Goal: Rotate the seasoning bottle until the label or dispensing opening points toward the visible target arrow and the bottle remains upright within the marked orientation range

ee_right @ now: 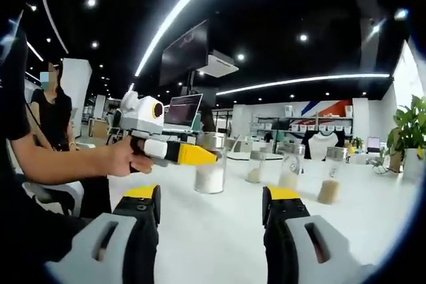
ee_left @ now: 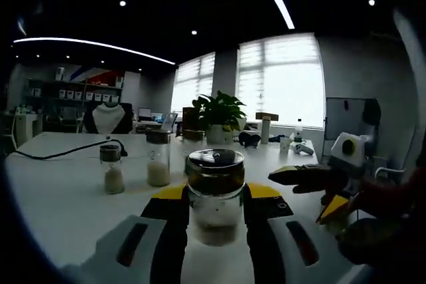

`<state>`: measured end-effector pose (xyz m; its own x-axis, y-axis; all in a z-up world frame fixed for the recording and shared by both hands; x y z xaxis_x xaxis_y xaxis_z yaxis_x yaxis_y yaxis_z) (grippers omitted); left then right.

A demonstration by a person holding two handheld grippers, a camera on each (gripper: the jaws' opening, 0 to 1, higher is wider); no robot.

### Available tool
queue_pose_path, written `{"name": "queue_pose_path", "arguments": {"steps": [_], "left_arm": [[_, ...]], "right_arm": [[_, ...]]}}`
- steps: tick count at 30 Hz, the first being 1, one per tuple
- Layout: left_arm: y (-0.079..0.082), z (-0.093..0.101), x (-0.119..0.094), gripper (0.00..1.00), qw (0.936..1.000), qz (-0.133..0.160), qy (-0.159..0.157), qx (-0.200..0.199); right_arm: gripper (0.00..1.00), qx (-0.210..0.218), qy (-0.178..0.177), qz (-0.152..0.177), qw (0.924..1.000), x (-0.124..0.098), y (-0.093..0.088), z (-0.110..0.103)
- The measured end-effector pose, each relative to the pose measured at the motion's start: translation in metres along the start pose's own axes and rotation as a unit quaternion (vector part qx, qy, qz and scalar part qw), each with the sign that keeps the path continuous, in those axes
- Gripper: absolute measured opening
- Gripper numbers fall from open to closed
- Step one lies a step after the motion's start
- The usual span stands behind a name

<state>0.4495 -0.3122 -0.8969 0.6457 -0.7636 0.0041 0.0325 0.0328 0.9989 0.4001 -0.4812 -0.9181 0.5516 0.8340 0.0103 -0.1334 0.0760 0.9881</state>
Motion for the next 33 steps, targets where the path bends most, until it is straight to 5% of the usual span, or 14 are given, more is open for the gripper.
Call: {"name": "queue_pose_path", "arguments": {"steps": [6, 21, 33], "left_arm": [[-0.002, 0.010, -0.002, 0.33, 1.0000, 0.003, -0.003, -0.005], [-0.004, 0.026, 0.003, 0.33, 0.9993, 0.000, -0.036, 0.005], [-0.008, 0.026, 0.000, 0.33, 0.9973, 0.010, -0.072, -0.010]], "right_arm": [[0.52, -0.015, 0.031, -0.034, 0.9988, 0.013, -0.005, -0.005], [0.46, 0.032, 0.054, -0.044, 0.9971, 0.032, -0.009, 0.006], [0.31, 0.011, 0.071, -0.036, 0.9968, 0.033, -0.010, 0.002]]}}
Point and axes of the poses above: the point that each gripper's makers call its tool centre point, and the gripper's own axes: x roughly forward along the fingers, z roughly to its right, y roughly out of its top, the point moved 8 cm from there along -x, roughly backward along the fingers, and after that the axes turned 2 degrees about x, right-handed, at the moved point
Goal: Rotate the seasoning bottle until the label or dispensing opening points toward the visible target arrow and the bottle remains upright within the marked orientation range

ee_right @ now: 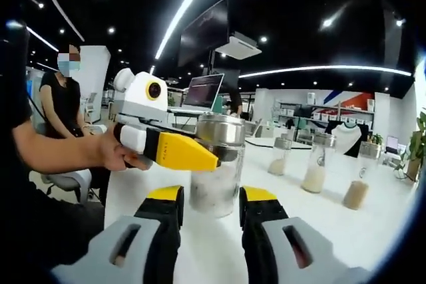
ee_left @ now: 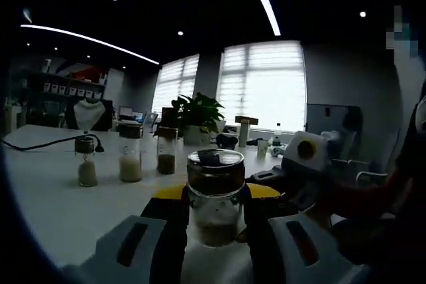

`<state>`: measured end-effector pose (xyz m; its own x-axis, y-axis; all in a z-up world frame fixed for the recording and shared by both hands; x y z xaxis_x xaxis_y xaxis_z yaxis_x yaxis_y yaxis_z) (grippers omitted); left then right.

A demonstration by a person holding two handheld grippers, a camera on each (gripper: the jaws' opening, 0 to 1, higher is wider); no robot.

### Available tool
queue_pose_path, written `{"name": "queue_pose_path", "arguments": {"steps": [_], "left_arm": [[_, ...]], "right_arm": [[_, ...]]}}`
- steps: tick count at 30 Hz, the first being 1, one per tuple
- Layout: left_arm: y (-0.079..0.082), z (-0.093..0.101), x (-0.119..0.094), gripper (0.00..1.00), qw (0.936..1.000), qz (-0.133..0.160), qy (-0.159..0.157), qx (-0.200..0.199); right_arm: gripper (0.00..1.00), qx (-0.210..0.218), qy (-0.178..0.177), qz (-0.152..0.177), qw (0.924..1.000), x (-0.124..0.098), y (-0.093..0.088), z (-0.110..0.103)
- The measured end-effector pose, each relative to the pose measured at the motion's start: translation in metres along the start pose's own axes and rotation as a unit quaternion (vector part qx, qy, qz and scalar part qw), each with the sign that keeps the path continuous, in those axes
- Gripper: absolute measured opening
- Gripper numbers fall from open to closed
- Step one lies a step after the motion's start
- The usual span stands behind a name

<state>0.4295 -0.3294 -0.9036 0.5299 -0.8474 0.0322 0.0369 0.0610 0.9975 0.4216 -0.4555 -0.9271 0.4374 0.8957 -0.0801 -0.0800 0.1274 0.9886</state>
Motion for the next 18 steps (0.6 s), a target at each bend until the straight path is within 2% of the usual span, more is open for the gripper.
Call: {"name": "queue_pose_path", "arguments": {"steps": [4, 7, 9, 12, 17, 18], "left_arm": [[-0.001, 0.010, 0.002, 0.33, 0.9993, -0.007, -0.026, 0.028], [-0.002, 0.016, 0.003, 0.33, 0.9968, -0.016, -0.047, 0.063], [-0.001, 0.018, 0.002, 0.33, 0.9960, -0.020, -0.055, 0.067], [0.000, 0.018, 0.001, 0.34, 0.9961, -0.018, -0.056, 0.066], [0.003, 0.025, 0.003, 0.34, 0.9933, -0.010, -0.032, 0.111], [0.004, 0.026, 0.004, 0.34, 0.9942, -0.007, -0.029, 0.104]], "right_arm": [[0.32, 0.018, 0.006, -0.004, 0.9998, 0.000, -0.002, 0.001], [0.32, 0.006, 0.012, -0.009, 0.9999, 0.000, -0.003, -0.004], [0.31, 0.008, 0.014, -0.010, 0.9998, 0.000, -0.002, -0.007], [0.31, 0.015, 0.010, -0.005, 0.9998, -0.003, -0.001, -0.010], [0.31, 0.017, -0.015, -0.008, 0.9997, -0.003, 0.003, -0.012], [0.31, 0.017, -0.021, -0.002, 0.9996, -0.003, 0.004, -0.013]]}}
Point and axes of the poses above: the point that each gripper's makers call its tool centre point, and the gripper's own axes: x roughly forward along the fingers, z roughly to its right, y roughly out of its top, the point moved 8 cm from there along -x, roughly backward along the fingers, and after that the axes turned 2 degrees about x, right-handed, at the moved point
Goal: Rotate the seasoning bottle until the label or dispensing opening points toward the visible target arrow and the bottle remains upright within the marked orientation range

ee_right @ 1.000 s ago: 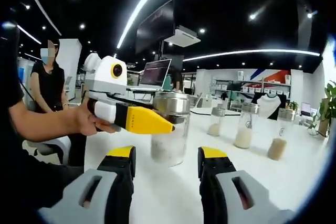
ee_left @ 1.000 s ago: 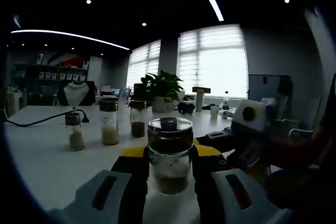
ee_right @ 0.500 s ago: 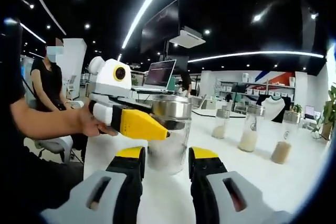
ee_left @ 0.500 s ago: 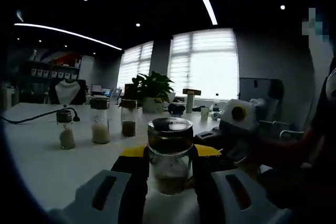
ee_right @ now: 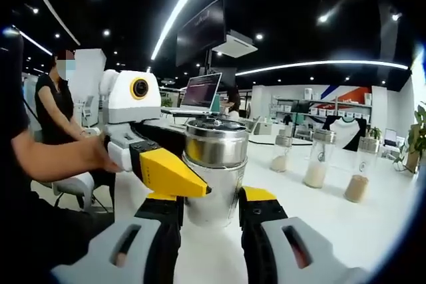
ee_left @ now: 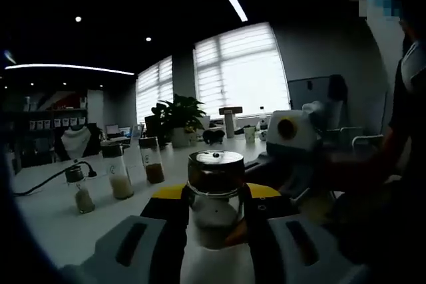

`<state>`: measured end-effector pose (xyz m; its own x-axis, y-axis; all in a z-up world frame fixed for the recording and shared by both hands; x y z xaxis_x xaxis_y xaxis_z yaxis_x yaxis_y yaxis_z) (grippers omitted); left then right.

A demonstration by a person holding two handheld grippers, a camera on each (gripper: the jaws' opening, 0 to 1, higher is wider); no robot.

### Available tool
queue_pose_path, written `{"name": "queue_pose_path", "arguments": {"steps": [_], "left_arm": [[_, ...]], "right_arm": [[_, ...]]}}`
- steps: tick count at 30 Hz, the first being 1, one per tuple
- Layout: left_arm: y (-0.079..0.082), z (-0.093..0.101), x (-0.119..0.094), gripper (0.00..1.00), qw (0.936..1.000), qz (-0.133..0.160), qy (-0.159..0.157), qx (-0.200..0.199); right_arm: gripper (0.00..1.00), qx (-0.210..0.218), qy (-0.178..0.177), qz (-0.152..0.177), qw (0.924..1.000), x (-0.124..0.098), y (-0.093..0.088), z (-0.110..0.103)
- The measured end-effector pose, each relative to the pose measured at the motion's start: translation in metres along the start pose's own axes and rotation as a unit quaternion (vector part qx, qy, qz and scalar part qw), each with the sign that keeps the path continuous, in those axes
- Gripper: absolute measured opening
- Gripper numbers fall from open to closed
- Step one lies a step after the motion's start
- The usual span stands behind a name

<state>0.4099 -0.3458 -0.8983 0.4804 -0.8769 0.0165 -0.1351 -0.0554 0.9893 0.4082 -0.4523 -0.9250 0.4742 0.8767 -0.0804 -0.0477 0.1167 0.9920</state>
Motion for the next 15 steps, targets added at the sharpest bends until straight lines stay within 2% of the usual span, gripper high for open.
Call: {"name": "queue_pose_path", "arguments": {"steps": [5, 8, 10, 13, 15], "left_arm": [[0.0003, -0.0026, -0.0013, 0.34, 0.9992, 0.021, 0.023, -0.026], [-0.0009, -0.0027, -0.0015, 0.34, 0.9984, 0.014, 0.041, -0.037], [-0.0009, -0.0006, -0.0001, 0.34, 0.9981, 0.003, 0.057, -0.024], [-0.0010, 0.0014, 0.0018, 0.34, 0.9968, -0.009, 0.077, -0.020], [0.0008, 0.0027, 0.0029, 0.34, 0.9957, -0.007, 0.090, -0.020]], "right_arm": [[0.30, 0.016, -0.015, 0.011, 0.9997, -0.0007, 0.0017, -0.0016], [0.30, 0.013, -0.025, 0.008, 0.9996, -0.0004, 0.0009, -0.0019], [0.30, 0.004, -0.038, 0.001, 0.9993, 0.0002, -0.0002, -0.0019], [0.30, -0.034, -0.075, -0.020, 0.9964, 0.0002, 0.0003, -0.0006], [0.30, -0.043, -0.092, -0.018, 0.9946, 0.0008, 0.0028, -0.0017]]}}
Point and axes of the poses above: the point that each gripper's makers call its tool centre point, and the gripper's own axes: x roughly forward along the fingers, z roughly to its right, y roughly out of its top, the point moved 8 cm from there along -x, roughly backward along the fingers, and after that the axes turned 2 degrees about x, right-handed, at the moved point
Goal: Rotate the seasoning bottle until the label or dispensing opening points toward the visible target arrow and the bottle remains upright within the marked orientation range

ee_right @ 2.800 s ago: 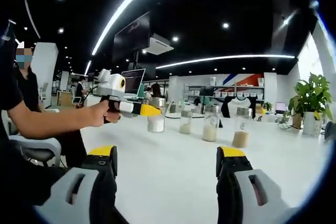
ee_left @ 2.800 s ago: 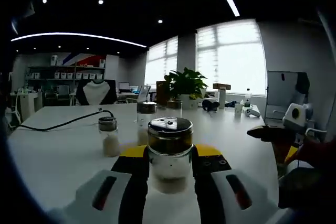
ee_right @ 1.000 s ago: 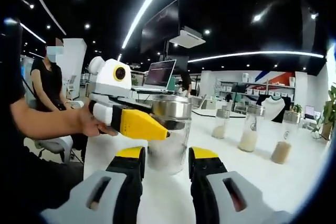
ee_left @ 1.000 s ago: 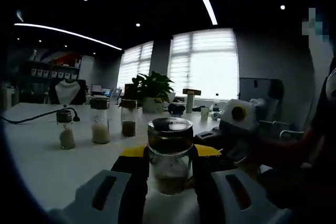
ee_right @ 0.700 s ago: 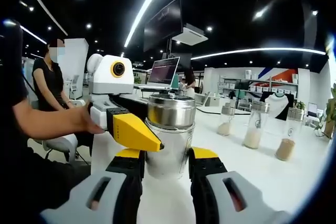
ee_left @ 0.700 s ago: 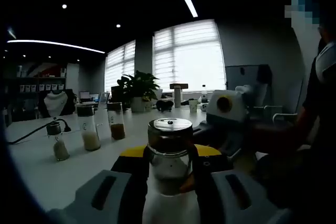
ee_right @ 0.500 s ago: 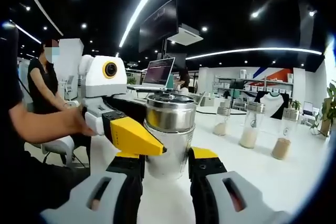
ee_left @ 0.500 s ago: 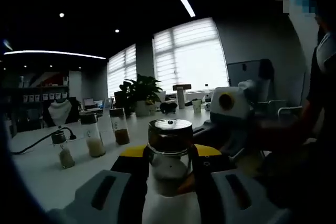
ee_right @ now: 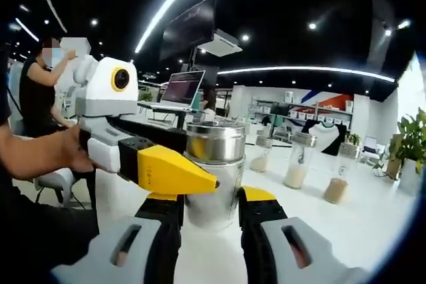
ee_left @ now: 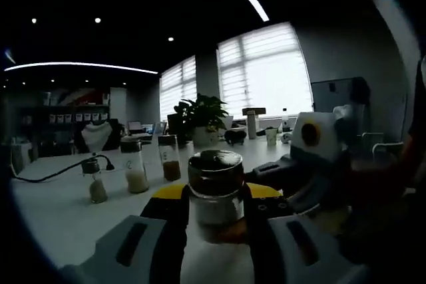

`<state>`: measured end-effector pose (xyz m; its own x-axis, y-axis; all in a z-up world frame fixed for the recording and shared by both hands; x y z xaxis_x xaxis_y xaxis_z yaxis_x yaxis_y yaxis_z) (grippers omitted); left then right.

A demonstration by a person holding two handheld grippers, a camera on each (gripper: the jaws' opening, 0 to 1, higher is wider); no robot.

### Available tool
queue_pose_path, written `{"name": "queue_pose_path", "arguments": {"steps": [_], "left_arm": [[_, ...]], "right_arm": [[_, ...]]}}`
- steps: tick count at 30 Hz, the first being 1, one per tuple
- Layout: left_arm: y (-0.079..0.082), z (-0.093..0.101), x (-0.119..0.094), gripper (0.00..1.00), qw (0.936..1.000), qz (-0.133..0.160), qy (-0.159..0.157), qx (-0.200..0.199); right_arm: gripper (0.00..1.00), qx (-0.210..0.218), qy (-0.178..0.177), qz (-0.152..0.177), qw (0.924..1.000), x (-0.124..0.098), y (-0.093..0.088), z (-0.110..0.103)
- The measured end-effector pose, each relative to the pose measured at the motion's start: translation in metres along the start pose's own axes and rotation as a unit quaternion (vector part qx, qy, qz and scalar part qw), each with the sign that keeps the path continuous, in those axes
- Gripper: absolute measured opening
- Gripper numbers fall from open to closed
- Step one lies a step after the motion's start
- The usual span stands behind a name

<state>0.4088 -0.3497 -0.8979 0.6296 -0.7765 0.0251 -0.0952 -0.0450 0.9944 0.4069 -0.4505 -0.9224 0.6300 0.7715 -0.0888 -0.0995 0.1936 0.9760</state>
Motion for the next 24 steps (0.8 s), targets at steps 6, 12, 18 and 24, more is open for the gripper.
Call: {"name": "queue_pose_path", "arguments": {"steps": [6, 12, 18, 24], "left_arm": [[0.005, -0.002, 0.001, 0.34, 0.9985, 0.021, 0.035, -0.037], [0.009, -0.003, 0.003, 0.35, 0.9928, 0.046, 0.056, -0.095], [0.009, -0.002, 0.011, 0.35, 0.9877, 0.051, 0.073, -0.128], [0.015, -0.002, 0.013, 0.36, 0.9865, 0.060, 0.084, -0.128]], "right_arm": [[0.30, -0.022, -0.043, 0.008, 0.9988, -0.001, 0.006, 0.001], [0.30, -0.019, -0.063, 0.000, 0.9979, 0.001, 0.004, 0.003], [0.30, -0.074, -0.121, -0.022, 0.9897, 0.000, 0.004, 0.006], [0.30, -0.096, -0.134, -0.005, 0.9863, 0.000, 0.008, 0.004]]}}
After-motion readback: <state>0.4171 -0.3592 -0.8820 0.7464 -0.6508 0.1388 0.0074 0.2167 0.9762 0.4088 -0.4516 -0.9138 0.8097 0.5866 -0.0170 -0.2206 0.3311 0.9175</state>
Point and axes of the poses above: the point that each gripper's makers call its tool centre point, and the gripper's own axes: x roughly forward along the fingers, z roughly to its right, y roughly out of its top, the point moved 8 cm from there along -x, roughly backward along the fingers, and after that the axes turned 2 degrees about x, right-handed, at the moved point
